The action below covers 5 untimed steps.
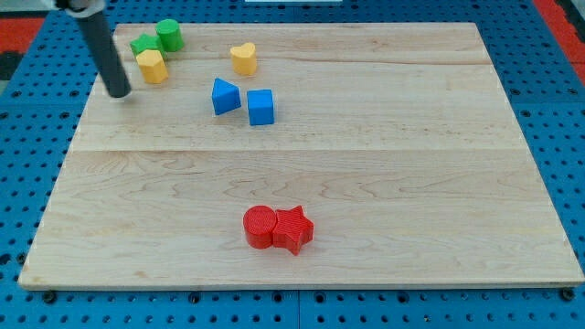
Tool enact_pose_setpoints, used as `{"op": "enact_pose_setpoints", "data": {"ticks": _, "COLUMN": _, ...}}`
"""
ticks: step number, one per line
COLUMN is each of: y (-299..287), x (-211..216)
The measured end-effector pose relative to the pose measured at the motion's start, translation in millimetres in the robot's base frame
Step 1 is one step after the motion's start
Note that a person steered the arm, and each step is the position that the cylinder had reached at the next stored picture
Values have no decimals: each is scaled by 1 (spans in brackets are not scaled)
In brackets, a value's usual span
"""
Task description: Push the yellow hexagon into the yellow heart
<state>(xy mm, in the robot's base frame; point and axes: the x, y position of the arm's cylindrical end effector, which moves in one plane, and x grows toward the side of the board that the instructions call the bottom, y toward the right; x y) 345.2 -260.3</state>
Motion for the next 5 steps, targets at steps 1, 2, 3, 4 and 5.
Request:
{"op": "enact_pose_setpoints", "data": {"ticks": 1, "y": -21, "x": -35}}
{"op": "enact_pose_setpoints", "data": {"ticks": 2, "y": -4, "x": -53}}
{"op": "enact_pose_setpoints", "data": {"ticks": 3, "y": 82, "x": -61}}
{"op": "enact_pose_setpoints", "data": {"ticks": 4, "y": 160, "x": -60}}
{"op": "enact_pose_setpoints", "data": {"ticks": 5, "y": 129, "x": -8}}
